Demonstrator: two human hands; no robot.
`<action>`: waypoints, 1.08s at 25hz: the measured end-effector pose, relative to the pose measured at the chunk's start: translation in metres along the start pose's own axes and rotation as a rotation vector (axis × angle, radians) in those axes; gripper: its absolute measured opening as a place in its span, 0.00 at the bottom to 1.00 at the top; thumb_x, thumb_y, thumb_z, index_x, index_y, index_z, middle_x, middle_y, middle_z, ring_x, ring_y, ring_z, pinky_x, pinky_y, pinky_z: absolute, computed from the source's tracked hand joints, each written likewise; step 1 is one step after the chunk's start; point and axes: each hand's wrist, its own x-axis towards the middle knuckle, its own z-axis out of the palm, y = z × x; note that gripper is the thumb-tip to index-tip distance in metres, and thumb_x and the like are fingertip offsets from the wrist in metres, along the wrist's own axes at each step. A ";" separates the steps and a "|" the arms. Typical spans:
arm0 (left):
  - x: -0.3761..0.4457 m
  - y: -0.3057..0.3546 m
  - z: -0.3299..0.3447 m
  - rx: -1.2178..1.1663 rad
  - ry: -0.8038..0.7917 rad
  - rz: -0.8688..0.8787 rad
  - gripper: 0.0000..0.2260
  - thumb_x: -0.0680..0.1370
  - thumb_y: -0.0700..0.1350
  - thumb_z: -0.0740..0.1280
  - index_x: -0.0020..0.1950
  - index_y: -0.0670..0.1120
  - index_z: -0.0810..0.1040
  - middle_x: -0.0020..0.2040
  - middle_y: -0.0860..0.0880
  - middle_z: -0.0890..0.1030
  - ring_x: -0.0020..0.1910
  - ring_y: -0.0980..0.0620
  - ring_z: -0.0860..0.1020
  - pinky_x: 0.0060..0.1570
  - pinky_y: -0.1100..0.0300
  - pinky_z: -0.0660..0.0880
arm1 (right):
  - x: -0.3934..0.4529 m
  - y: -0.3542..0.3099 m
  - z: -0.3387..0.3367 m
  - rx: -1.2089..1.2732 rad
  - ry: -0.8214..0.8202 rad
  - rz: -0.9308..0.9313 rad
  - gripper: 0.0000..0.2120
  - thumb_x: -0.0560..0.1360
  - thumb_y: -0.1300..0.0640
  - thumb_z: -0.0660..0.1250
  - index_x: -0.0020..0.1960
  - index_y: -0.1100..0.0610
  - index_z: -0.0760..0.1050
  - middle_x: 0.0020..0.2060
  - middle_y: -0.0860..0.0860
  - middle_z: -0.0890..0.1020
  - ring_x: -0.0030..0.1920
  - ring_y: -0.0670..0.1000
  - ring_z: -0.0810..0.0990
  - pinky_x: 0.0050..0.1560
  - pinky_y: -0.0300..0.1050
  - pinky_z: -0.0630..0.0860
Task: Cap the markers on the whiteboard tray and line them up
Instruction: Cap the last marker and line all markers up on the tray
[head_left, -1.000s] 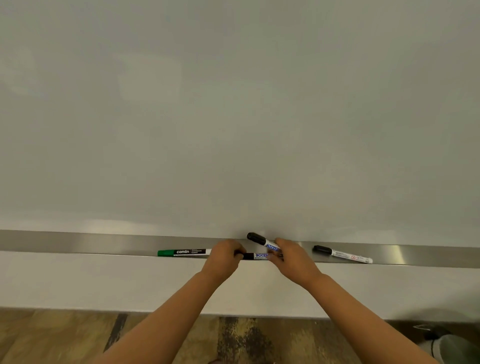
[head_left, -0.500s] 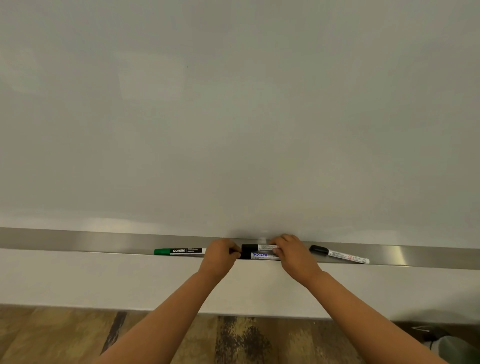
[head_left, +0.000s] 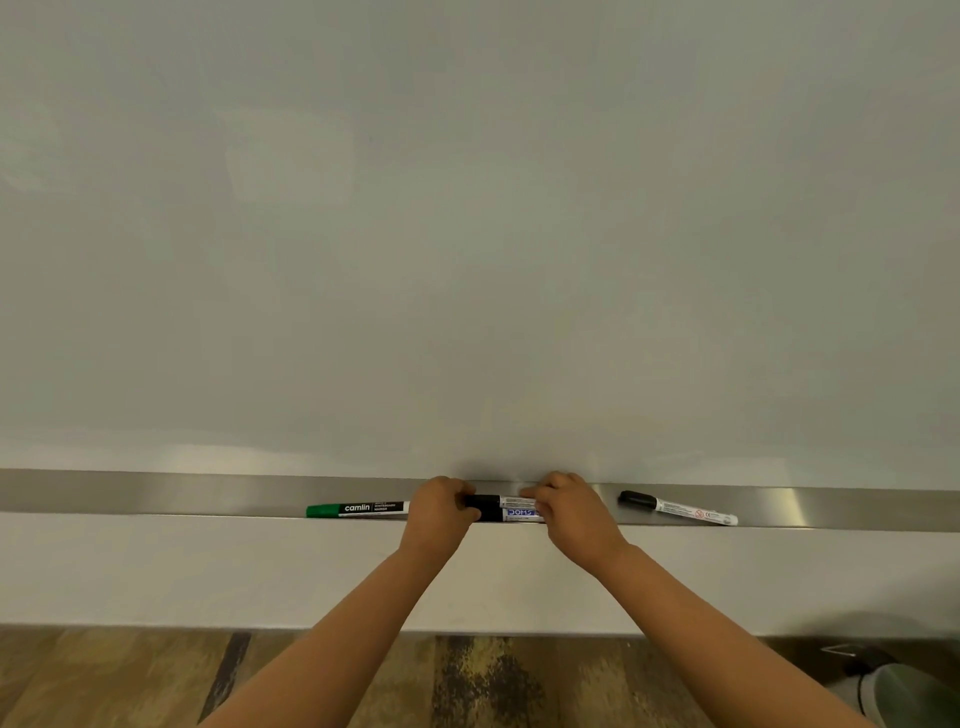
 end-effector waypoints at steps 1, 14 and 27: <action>0.001 0.000 0.000 -0.010 -0.006 -0.007 0.14 0.72 0.38 0.69 0.58 0.41 0.80 0.54 0.42 0.82 0.53 0.45 0.79 0.54 0.61 0.71 | -0.001 0.000 0.001 0.018 0.012 0.008 0.18 0.79 0.60 0.55 0.65 0.51 0.72 0.56 0.54 0.77 0.59 0.55 0.71 0.58 0.50 0.71; 0.008 0.005 -0.003 0.012 -0.039 -0.014 0.11 0.75 0.41 0.65 0.55 0.41 0.81 0.54 0.43 0.83 0.53 0.46 0.80 0.48 0.66 0.69 | 0.003 -0.009 -0.010 0.032 0.044 0.048 0.14 0.77 0.58 0.58 0.59 0.53 0.78 0.53 0.53 0.81 0.57 0.55 0.74 0.52 0.47 0.73; 0.016 0.006 -0.006 0.020 -0.066 -0.043 0.10 0.73 0.38 0.67 0.52 0.39 0.82 0.53 0.41 0.83 0.51 0.45 0.80 0.47 0.62 0.71 | 0.019 -0.039 -0.009 -0.086 -0.099 -0.127 0.14 0.78 0.56 0.56 0.57 0.50 0.79 0.48 0.55 0.83 0.50 0.56 0.78 0.45 0.51 0.77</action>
